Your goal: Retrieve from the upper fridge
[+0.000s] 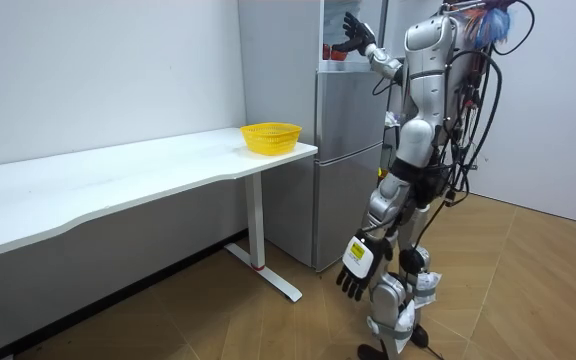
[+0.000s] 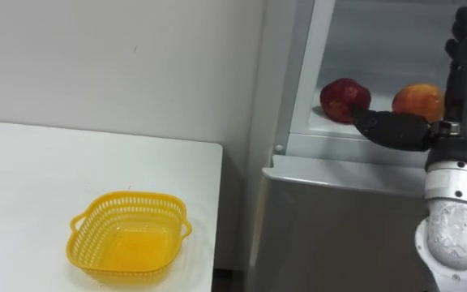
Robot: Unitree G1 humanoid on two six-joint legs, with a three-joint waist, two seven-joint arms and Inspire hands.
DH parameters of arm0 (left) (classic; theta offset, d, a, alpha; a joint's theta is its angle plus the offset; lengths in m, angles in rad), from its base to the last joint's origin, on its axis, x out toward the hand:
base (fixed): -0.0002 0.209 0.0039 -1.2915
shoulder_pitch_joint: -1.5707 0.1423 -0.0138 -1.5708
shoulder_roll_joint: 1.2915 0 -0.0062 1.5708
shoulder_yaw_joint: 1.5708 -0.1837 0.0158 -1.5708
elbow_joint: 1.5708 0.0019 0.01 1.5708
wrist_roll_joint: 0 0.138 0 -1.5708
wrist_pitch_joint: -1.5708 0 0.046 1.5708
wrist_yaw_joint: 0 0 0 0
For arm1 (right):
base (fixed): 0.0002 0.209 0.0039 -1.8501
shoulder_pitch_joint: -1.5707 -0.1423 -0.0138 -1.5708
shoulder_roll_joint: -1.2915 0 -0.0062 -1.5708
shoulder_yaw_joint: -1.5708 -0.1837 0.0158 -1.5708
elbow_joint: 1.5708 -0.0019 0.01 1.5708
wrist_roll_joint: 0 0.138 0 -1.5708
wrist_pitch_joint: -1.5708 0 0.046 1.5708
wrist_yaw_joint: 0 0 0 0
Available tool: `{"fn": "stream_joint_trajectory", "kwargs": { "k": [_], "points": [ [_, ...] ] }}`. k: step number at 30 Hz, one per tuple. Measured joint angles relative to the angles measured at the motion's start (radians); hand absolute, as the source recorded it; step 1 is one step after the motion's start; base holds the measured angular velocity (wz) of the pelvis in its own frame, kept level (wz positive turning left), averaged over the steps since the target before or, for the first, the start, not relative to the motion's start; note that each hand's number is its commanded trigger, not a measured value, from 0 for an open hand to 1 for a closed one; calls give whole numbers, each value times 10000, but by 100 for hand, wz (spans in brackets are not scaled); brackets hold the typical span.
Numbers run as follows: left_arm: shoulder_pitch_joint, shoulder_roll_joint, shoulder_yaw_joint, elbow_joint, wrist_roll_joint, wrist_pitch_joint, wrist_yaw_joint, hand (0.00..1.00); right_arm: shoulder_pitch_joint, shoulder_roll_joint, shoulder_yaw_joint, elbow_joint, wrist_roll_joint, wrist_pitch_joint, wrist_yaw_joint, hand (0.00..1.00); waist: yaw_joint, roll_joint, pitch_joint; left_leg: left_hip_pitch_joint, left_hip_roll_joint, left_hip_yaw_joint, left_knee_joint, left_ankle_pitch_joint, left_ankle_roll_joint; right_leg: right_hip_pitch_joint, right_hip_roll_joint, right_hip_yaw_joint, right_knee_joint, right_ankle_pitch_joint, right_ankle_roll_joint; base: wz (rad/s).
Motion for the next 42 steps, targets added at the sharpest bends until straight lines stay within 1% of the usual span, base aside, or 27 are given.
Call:
{"fn": "stream_joint_trajectory", "kwargs": {
  "k": [1,4,6,9,10,11,12,13,16,19,20,22,27,33,39,42],
  "points": [
    [64,0,41,-151,4,47,-59,0,-61,-98,1,137,-2,89,15,0,48,-3,-4,-7,-1,-2,0,0,0,-6,-1,-3,1,0,0,0],
    [212,18,178,-403,4,53,-211,0,-318,-211,3,478,-9,202,122,0,51,-4,-6,-44,-2,-6,10,0,0,-23,0,3,11,0,0,0],
    [222,23,178,-524,6,64,-255,0,-455,-275,3,691,-19,204,203,0,47,-14,-15,-64,-2,-5,12,0,0,-30,3,16,13,0,0,0],
    [201,34,184,-582,74,61,-265,0,-532,-292,8,822,-266,261,316,0,54,-28,-55,-72,0,-16,11,0,0,-31,12,20,13,0,0,0],
    [192,44,171,-582,68,60,-262,0,-598,-295,61,898,-313,275,358,0,57,-19,-81,-60,0,-16,15,1,-1,-20,19,38,13,0,0,0],
    [208,56,163,-582,68,58,-261,0,-731,-353,179,1058,-312,283,409,0,44,-5,-107,-51,-2,-16,21,1,-1,-16,23,54,16,0,0,0],
    [205,67,162,-582,67,58,-261,0,-784,-439,259,1117,-311,293,431,0,42,-1,-111,-48,-3,-16,23,1,-1,-14,23,56,16,0,-1,0],
    [201,109,138,-582,66,52,-258,0,-882,-674,486,1214,-311,294,440,0,47,-3,-113,-27,-3,-16,23,2,-1,-6,20,46,17,0,-1,0],
    [201,208,125,-581,66,52,-258,0,-1266,-957,885,1583,-313,294,455,0,48,-28,-105,16,1,-19,45,8,-6,23,20,38,18,-1,-2,0],
    [213,314,125,-581,65,52,-268,0,-1528,-1033,1098,1744,-313,294,557,0,35,-123,-51,17,4,-31,75,11,-8,46,19,27,17,0,-4,0],
    [210,336,126,-592,66,52,-270,0,-1576,-1100,1174,1824,-314,294,654,0,34,-163,-49,12,0,-50,78,10,-8,56,15,17,17,1,-4,4],
    [200,338,125,-633,65,52,-286,0,-1632,-1107,1190,1850,-315,294,750,0,37,-189,-43,-2,-11,-89,71,9,-5,89,7,1,17,1,-4,6],
    [195,367,125,-667,62,52,-374,0,-1763,-1128,1190,1890,-282,293,778,0,26,-192,-42,-4,-25,-255,67,7,-4,154,0,-128,17,1,-3,8],
    [204,372,125,-695,65,49,-371,0,-1770,-1310,1189,1918,-147,293,840,0,45,-162,-43,-7,-19,-257,58,9,-6,143,12,-134,16,0,-3,1],
    [119,378,134,-712,67,52,-377,0,-1771,-1351,1210,1913,-686,298,889,0,51,-174,-51,-4,-20,-257,44,9,-6,144,11,-119,12,0,-3,0],
    [84,398,134,-712,67,53,-383,0,-1772,-1395,1370,1907,-773,344,1092,0,61,-190,-62,-3,-19,-255,37,9,-7,143,12,-115,11,0,-3,0]
  ]
}}
